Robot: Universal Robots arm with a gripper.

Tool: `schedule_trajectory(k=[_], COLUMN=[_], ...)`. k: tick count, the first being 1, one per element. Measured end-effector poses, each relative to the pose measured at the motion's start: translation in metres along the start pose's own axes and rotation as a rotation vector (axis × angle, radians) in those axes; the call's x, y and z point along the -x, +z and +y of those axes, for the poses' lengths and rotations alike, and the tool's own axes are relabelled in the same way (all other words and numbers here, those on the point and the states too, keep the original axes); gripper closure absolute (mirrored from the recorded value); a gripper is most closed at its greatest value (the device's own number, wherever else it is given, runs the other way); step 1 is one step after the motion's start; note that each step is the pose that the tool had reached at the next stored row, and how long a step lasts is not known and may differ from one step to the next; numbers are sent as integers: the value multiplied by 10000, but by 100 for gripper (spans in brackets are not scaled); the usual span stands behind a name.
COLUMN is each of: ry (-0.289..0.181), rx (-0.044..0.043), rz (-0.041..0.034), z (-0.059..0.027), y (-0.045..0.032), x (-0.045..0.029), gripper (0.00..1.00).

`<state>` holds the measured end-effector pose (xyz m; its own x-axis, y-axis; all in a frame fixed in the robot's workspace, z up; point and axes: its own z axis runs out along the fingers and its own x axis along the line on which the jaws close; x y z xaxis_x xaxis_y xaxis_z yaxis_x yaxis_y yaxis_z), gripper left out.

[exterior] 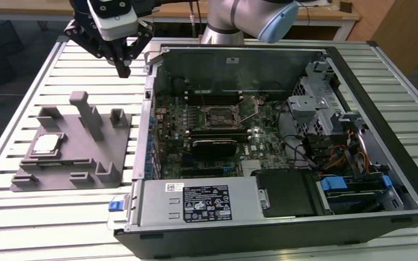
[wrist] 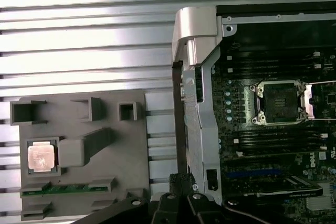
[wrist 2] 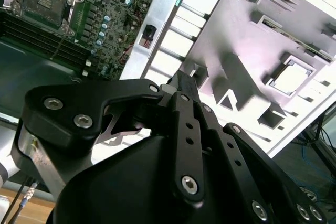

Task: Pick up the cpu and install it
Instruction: 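Reach for the cpu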

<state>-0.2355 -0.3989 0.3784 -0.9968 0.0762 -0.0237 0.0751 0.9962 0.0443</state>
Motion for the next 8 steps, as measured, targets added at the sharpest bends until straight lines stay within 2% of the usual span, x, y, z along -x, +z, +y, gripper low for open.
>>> schedule_trajectory(k=[8], ry=[1], rx=[0], rz=[1], z=[-8], y=[13], x=[-91], gripper=[89])
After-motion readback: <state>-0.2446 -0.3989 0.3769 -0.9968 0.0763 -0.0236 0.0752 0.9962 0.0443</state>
